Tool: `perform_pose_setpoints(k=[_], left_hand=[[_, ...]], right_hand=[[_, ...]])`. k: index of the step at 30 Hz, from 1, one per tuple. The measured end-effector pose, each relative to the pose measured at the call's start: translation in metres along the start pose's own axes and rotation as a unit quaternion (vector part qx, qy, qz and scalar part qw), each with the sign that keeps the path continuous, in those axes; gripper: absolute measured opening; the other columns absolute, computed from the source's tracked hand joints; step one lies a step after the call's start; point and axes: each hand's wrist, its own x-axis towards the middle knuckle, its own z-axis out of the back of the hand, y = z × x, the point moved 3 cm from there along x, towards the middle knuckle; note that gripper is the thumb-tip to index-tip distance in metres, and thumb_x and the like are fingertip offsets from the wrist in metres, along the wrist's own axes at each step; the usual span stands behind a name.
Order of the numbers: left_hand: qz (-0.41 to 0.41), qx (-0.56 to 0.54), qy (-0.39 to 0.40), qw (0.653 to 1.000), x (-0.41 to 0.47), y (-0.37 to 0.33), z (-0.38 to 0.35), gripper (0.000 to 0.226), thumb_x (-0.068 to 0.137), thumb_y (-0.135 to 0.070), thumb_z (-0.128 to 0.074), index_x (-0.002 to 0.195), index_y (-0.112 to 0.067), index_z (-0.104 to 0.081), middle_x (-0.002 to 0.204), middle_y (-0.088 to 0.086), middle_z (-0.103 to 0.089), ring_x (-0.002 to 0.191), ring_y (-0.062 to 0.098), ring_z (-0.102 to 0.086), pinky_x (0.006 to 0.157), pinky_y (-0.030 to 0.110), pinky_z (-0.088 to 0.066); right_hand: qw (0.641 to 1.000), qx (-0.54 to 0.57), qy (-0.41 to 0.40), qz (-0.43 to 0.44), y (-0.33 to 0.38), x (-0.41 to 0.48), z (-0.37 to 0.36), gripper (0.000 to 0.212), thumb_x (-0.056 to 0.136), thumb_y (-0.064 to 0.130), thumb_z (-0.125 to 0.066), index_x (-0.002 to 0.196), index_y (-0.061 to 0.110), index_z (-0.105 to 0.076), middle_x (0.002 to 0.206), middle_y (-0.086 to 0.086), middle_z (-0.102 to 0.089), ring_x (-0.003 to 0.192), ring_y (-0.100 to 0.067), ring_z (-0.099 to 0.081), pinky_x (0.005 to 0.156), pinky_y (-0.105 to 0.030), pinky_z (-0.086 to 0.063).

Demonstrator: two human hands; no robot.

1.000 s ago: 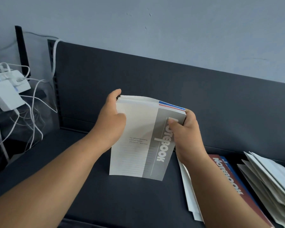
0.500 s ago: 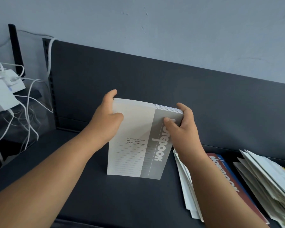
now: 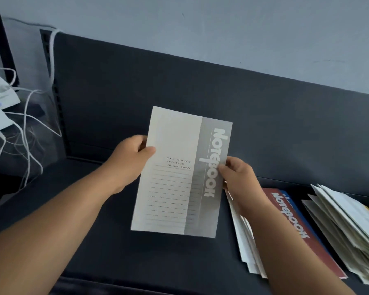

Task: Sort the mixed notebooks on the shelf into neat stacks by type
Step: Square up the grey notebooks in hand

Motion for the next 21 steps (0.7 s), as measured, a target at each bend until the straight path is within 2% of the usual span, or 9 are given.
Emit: perform_pose_setpoints(k=[3,7,11,14,17,19,21], left_hand=[[0.056,0.010,0.019,0.998,0.011,0.009,-0.008,0.019,0.097,-0.018,-0.049,0.107,-0.013,-0.064,0.101,-0.002,-0.070,0.095,0.015,-0.065,0.074,0.026,-0.049],[0.151,0.040,0.049,0.986,0.022,0.041,-0.028,0.020,0.097,-0.020,-0.051,0.104,-0.005,-0.064,0.104,0.007,-0.069,0.088,0.017,-0.061,0.066,0.026,-0.042],[0.201,0.075,0.058,0.975,0.035,0.071,-0.041,0.026,0.095,-0.020,-0.053,0.106,0.003,-0.062,0.109,0.016,-0.068,0.084,0.023,-0.056,0.062,0.027,-0.038],[0.209,0.090,0.052,0.972,0.044,0.087,-0.048,0.026,0.094,-0.019,-0.054,0.098,0.006,-0.061,0.094,0.014,-0.065,0.076,0.022,-0.051,0.062,0.029,-0.036],[0.198,0.096,0.036,0.975,0.051,0.099,-0.051,0.026,0.092,-0.020,-0.055,0.096,0.006,-0.061,0.092,0.015,-0.067,0.074,0.024,-0.055,0.065,0.032,-0.040],[0.178,0.119,0.028,0.976,0.052,0.103,-0.053,0.022,0.092,-0.022,-0.054,0.093,-0.002,-0.065,0.091,0.014,-0.070,0.076,0.027,-0.062,0.066,0.034,-0.046],[0.152,0.156,0.020,0.976,0.048,0.103,-0.054,0.019,0.093,-0.023,-0.053,0.090,-0.010,-0.066,0.084,0.008,-0.069,0.076,0.025,-0.063,0.064,0.032,-0.046]], right_hand=[[0.997,-0.007,0.015,-0.072,-0.013,0.010,0.001,0.022,0.098,0.011,-0.050,0.096,0.007,-0.071,0.089,-0.008,-0.076,0.081,-0.026,-0.068,0.082,-0.044,-0.055],[0.988,-0.037,0.014,-0.152,-0.043,0.018,-0.005,0.022,0.093,0.009,-0.053,0.089,-0.006,-0.067,0.085,-0.020,-0.071,0.075,-0.028,-0.061,0.068,-0.036,-0.048],[0.976,-0.061,0.022,-0.210,-0.066,0.022,-0.016,0.013,0.090,0.009,-0.055,0.086,0.002,-0.065,0.088,-0.025,-0.069,0.072,-0.027,-0.060,0.060,-0.031,-0.047],[0.972,-0.069,0.019,-0.226,-0.078,0.030,-0.021,0.010,0.091,0.008,-0.056,0.084,0.002,-0.060,0.084,-0.023,-0.066,0.067,-0.026,-0.060,0.050,-0.025,-0.048],[0.971,-0.071,0.006,-0.229,-0.081,0.036,-0.023,0.009,0.091,0.005,-0.057,0.083,0.002,-0.058,0.082,-0.020,-0.063,0.064,-0.026,-0.059,0.053,-0.028,-0.048],[0.970,-0.098,0.005,-0.222,-0.082,0.037,-0.024,0.012,0.092,0.006,-0.057,0.086,-0.001,-0.063,0.081,-0.016,-0.067,0.065,-0.024,-0.064,0.050,-0.027,-0.053],[0.969,-0.133,0.003,-0.209,-0.084,0.036,-0.025,0.018,0.094,0.009,-0.057,0.091,-0.006,-0.066,0.083,-0.014,-0.072,0.071,-0.024,-0.070,0.056,-0.032,-0.059]])
